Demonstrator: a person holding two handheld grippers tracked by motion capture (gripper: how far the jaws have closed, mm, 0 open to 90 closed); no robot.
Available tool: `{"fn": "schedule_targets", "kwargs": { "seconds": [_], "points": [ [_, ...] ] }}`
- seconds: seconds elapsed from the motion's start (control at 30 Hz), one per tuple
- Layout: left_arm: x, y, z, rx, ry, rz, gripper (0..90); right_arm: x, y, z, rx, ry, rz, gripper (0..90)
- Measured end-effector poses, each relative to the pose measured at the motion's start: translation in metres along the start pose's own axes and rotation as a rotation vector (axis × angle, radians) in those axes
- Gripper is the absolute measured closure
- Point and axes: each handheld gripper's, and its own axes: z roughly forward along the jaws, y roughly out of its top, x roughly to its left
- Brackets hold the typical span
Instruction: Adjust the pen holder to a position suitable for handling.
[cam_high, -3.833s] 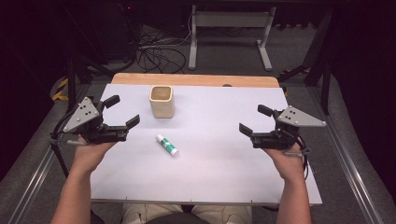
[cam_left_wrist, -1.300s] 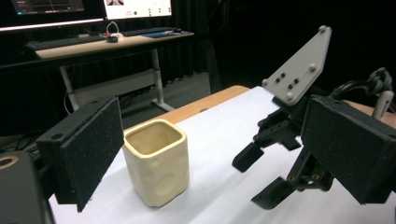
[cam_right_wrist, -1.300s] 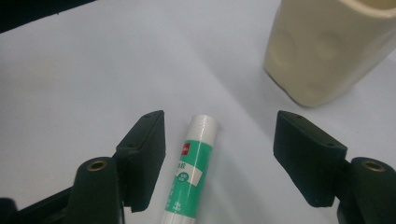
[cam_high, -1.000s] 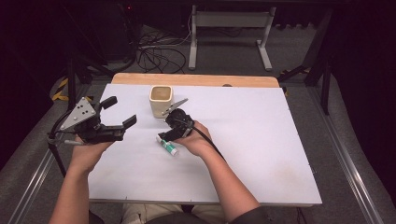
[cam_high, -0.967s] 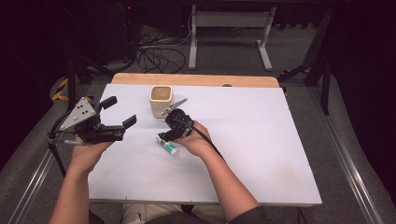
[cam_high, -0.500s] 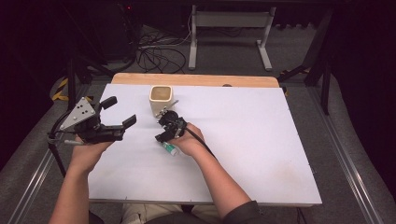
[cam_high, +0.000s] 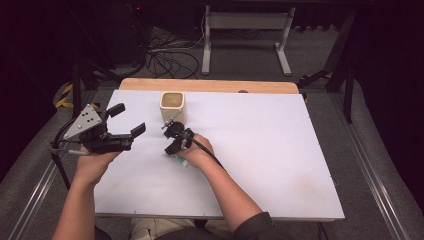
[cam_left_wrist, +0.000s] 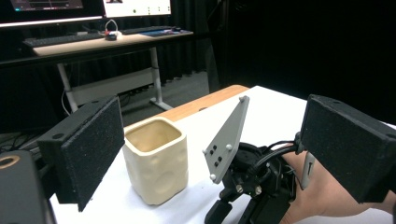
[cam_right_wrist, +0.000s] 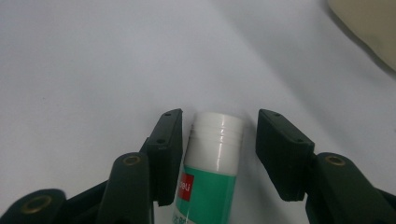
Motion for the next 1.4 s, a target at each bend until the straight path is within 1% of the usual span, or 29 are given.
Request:
{"fn": "schedule_targets", "kwargs": {
  "seconds": [0.2, 0.27, 0.3, 0.33, 0.47, 0.63, 0.7, 0.8, 0.83, 0.87, 0.9, 0.93, 1.0, 1.03, 1.07, 1.1, 1.13, 1.17, 1.2, 1.23, 1.3, 1.4],
  "points": [
    [0.000, 0.000, 0.001, 0.001, 0.000, 0.002, 7.4, 0.002, 0.001, 0.000, 0.012, -0.019, -0.010, 55.2],
    [0.000, 0.000, 0.001, 0.002, 0.000, 0.004, 7.4, 0.004, 0.001, 0.000, 0.023, -0.034, -0.024, 57.2],
    [0.000, 0.000, 0.001, 0.002, 0.000, 0.004, 7.5, 0.004, 0.001, 0.000, 0.023, -0.034, -0.024, 57.2],
    [0.000, 0.000, 0.001, 0.000, 0.001, 0.004, 7.5, 0.006, 0.002, 0.000, 0.030, -0.034, -0.030, 60.4],
    [0.000, 0.000, 0.001, 0.001, 0.003, 0.009, 7.7, 0.006, 0.002, -0.001, 0.038, -0.038, -0.040, 62.7],
    [0.000, -0.001, 0.001, 0.001, 0.005, 0.008, 7.8, 0.006, 0.002, -0.001, 0.044, -0.024, -0.050, 64.4],
    [0.000, -0.001, 0.001, 0.000, 0.006, 0.007, 7.9, 0.005, 0.002, -0.002, 0.044, -0.012, -0.061, 64.9],
    [0.000, -0.001, 0.001, 0.000, 0.007, 0.006, 8.1, 0.005, 0.002, -0.003, 0.036, -0.004, -0.054, 65.0],
    [0.000, -0.001, 0.001, 0.000, 0.008, 0.007, 8.1, 0.004, 0.002, -0.004, 0.028, -0.004, -0.054, 65.1],
    [0.000, -0.001, 0.001, 0.001, 0.008, 0.009, 8.2, 0.004, 0.003, -0.007, 0.002, -0.004, -0.049, 65.2],
    [0.000, -0.001, 0.001, 0.002, 0.008, 0.009, 8.2, 0.004, 0.003, -0.007, 0.002, -0.004, -0.049, 65.2],
    [0.000, -0.001, 0.002, 0.001, 0.006, 0.008, 8.2, 0.002, 0.003, -0.012, -0.022, -0.002, -0.055, 65.4],
    [0.000, -0.001, 0.002, 0.001, 0.008, 0.005, 8.3, 0.002, 0.004, -0.016, -0.045, -0.003, -0.049, 65.4],
    [0.000, -0.001, 0.002, 0.001, 0.008, 0.005, 8.3, 0.002, 0.004, -0.016, -0.045, -0.003, -0.049, 65.4],
    [0.000, -0.002, 0.002, 0.000, 0.008, 0.005, 8.3, 0.001, 0.004, -0.020, -0.069, -0.006, -0.045, 65.4],
    [0.000, -0.002, 0.002, 0.000, 0.008, 0.005, 8.3, 0.001, 0.004, -0.020, -0.069, -0.006, -0.045, 65.4],
    [0.000, -0.002, 0.002, 0.001, 0.008, 0.005, 8.3, 0.000, 0.004, -0.023, -0.083, -0.007, -0.042, 65.4],
    [0.000, -0.002, 0.002, 0.000, 0.007, 0.004, 8.3, -0.001, 0.005, -0.027, -0.108, -0.006, -0.042, 65.5],
    [0.000, -0.002, 0.002, 0.001, 0.007, 0.004, 8.4, -0.001, 0.005, -0.030, -0.119, -0.006, -0.040, 65.5],
    [0.000, -0.002, 0.002, 0.001, 0.007, 0.004, 8.4, -0.001, 0.005, -0.030, -0.119, -0.006, -0.040, 65.5],
    [0.000, -0.002, 0.002, 0.003, 0.007, 0.008, 8.4, -0.002, 0.005, -0.036, -0.143, -0.005, -0.039, 65.4],
    [0.000, -0.002, 0.003, 0.003, 0.008, 0.010, 8.4, -0.003, 0.005, -0.039, -0.157, -0.001, -0.032, 65.4]
  ]
}}
